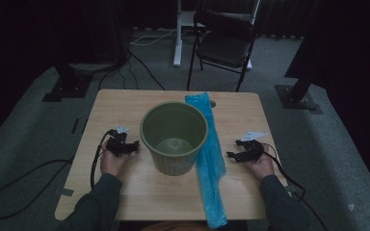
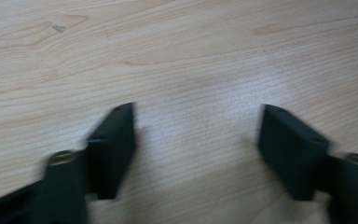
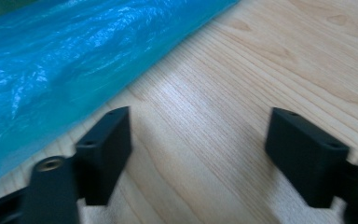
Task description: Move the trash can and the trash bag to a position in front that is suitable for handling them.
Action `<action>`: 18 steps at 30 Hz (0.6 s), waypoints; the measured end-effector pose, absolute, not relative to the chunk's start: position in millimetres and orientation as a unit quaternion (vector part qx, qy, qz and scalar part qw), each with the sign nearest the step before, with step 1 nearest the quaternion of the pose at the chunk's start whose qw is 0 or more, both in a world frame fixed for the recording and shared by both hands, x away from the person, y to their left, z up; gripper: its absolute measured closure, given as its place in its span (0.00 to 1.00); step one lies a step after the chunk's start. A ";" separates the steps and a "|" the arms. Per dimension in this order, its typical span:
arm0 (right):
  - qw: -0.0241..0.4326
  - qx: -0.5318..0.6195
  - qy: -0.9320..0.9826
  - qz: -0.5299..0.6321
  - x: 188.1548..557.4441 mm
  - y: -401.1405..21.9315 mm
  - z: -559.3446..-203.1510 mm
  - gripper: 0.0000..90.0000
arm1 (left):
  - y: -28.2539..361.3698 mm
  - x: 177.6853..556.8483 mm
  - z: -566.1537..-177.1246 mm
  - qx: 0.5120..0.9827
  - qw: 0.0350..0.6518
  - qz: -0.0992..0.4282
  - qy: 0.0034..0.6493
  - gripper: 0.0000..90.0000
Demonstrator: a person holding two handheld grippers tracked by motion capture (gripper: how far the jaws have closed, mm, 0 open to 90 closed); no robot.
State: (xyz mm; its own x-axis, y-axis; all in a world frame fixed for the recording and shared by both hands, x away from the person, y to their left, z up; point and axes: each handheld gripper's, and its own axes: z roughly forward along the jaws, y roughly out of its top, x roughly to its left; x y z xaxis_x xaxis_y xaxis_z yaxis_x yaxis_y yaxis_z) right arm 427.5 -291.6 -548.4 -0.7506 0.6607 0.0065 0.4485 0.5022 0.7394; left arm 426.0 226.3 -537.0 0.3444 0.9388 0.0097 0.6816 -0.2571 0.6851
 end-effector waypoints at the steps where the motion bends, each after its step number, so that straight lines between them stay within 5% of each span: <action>1: 0.142 0.327 0.854 0.379 426.7 -292.6 -547.9 0.37 | 227.0 425.6 -536.2 0.763 0.298 0.214 0.532 0.44; 3: 0.143 0.332 0.853 0.377 426.0 -293.7 -546.6 0.37 | 227.0 425.6 -536.2 0.763 0.298 0.214 0.532 0.48; 4: 0.145 0.342 0.853 0.366 425.2 -294.9 -543.3 0.56 | 227.6 423.9 -533.1 0.766 0.291 0.207 0.534 0.55; 5: 0.153 0.345 0.855 0.356 423.9 -294.8 -541.2 0.60 | 227.8 423.2 -532.1 0.769 0.290 0.202 0.532 0.58; 8: 0.190 0.343 0.853 0.346 417.3 -291.0 -534.6 0.64 | 227.7 422.0 -529.7 0.776 0.296 0.183 0.526 0.63; 18: 0.166 0.315 0.858 0.369 413.7 -254.0 -503.3 0.69 | 204.7 408.1 -505.8 0.790 0.362 0.180 0.462 0.64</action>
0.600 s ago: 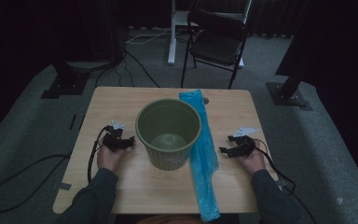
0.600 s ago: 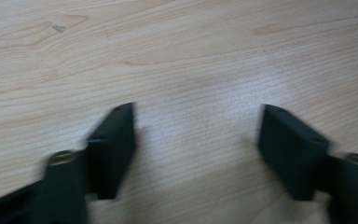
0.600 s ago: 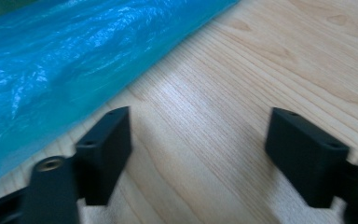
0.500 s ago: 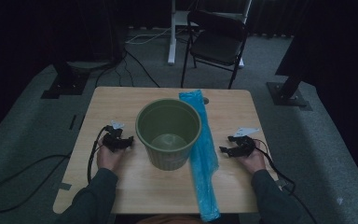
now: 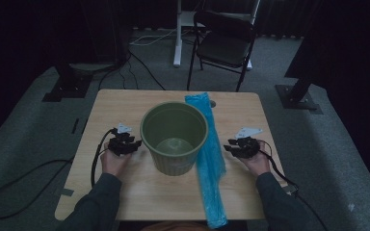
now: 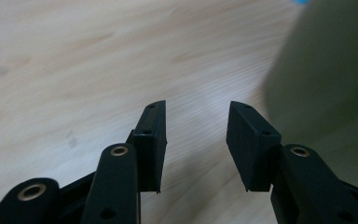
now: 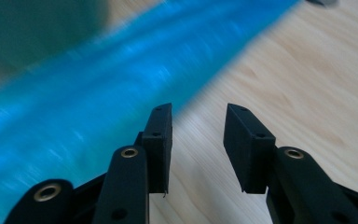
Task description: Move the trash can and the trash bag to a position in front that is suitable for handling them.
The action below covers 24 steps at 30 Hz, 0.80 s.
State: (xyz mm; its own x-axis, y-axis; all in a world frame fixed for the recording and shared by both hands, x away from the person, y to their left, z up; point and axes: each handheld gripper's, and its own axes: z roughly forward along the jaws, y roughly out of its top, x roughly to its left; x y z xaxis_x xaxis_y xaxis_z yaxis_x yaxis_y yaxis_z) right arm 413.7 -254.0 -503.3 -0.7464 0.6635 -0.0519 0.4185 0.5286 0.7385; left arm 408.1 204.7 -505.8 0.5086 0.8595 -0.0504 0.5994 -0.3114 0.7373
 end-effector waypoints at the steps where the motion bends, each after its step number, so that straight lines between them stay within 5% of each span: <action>1: 0.162 0.312 0.858 0.375 413.9 -248.9 -499.9 0.69 | 201.3 406.8 -503.9 0.791 0.366 0.178 0.456 0.64; 13: 0.131 0.271 0.857 0.418 422.1 -183.2 -475.6 0.70 | 189.5 400.3 -495.7 0.791 0.392 0.175 0.435 0.63; 24: 0.106 0.258 0.860 0.427 422.0 -172.4 -476.3 0.73 | 203.8 390.0 -493.0 0.796 0.406 0.173 0.414 0.66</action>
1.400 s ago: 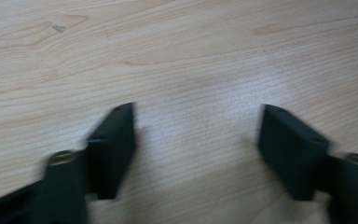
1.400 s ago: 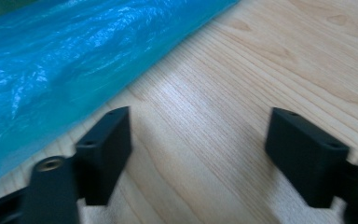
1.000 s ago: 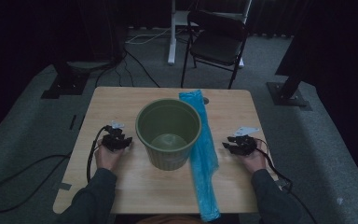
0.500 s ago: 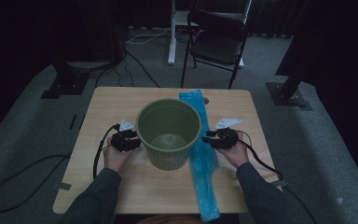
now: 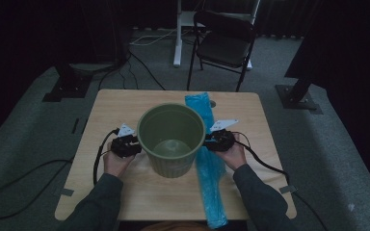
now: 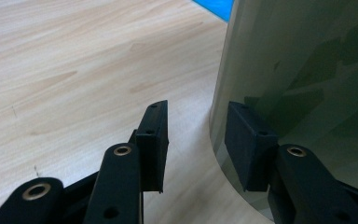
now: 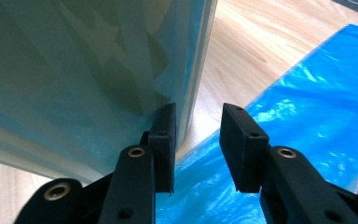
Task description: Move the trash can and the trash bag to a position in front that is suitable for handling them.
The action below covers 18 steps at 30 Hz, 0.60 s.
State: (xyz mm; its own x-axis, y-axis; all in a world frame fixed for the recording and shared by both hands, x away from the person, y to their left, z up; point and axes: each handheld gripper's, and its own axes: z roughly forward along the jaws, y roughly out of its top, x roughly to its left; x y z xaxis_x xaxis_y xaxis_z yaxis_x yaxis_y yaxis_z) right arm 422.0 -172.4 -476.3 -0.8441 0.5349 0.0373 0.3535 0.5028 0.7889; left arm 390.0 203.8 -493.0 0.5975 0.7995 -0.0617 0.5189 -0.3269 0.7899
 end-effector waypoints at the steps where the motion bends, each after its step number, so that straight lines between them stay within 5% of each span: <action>1: 0.101 0.256 0.861 0.428 421.5 -171.5 -476.8 0.72 | 205.9 388.1 -492.7 0.798 0.404 0.172 0.412 0.66; 7: 0.126 0.277 0.873 0.381 425.3 -162.8 -489.2 0.54 | 210.8 388.0 -494.9 0.798 0.393 0.173 0.423 0.63; 18: 0.173 0.289 0.902 0.270 430.5 -157.4 -522.0 0.49 | 213.8 392.6 -498.5 0.794 0.389 0.172 0.435 0.63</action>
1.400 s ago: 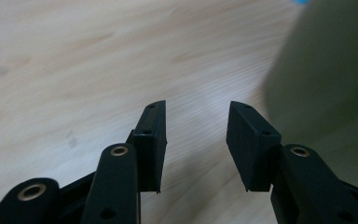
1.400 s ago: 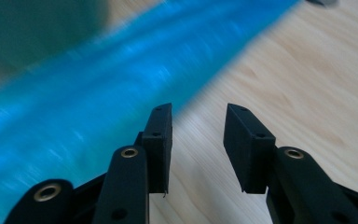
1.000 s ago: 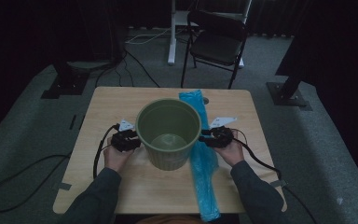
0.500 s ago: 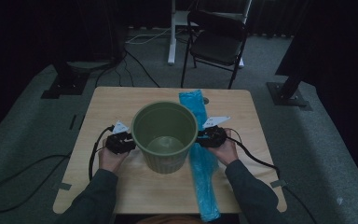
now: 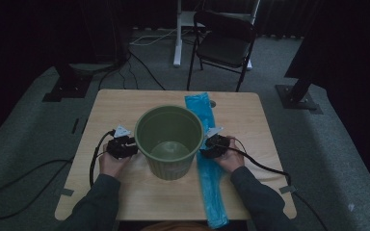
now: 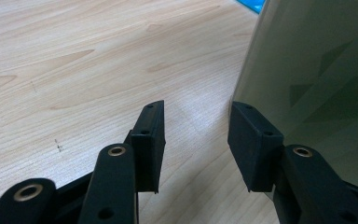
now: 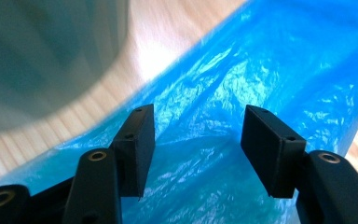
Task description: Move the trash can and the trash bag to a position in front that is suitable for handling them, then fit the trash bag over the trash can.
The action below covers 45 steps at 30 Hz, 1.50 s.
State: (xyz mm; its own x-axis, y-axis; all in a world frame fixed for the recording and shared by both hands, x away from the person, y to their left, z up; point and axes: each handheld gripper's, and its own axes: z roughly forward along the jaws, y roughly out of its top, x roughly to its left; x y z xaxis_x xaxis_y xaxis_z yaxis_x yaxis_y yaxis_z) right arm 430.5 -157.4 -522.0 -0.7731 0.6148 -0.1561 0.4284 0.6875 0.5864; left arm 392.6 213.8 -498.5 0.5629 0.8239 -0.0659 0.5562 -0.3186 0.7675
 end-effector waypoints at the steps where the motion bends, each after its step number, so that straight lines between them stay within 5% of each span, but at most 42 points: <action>1: 0.173 0.288 0.905 0.263 428.0 -161.1 -524.3 0.50 | 213.8 392.6 -498.5 0.794 0.390 0.172 0.434 0.63; 24: 0.131 0.288 0.918 0.240 405.6 -243.5 -512.8 0.52 | 212.3 392.7 -497.2 0.793 0.398 0.169 0.430 0.62; 33: 0.145 0.334 0.882 0.298 429.3 -241.9 -486.8 0.48 | 211.2 393.2 -497.7 0.794 0.396 0.171 0.429 0.62; 45: 0.156 0.376 0.867 0.286 461.6 -236.4 -497.2 0.45 | 212.2 394.5 -497.9 0.792 0.399 0.172 0.429 0.61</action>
State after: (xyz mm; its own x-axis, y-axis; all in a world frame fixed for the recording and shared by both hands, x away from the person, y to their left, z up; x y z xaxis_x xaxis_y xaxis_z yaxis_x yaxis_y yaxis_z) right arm 461.6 -236.4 -497.2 -0.6690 0.7412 -0.0550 0.5628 0.5536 0.6138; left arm 394.5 212.2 -497.9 0.5726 0.8168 -0.0706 0.5432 -0.3135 0.7789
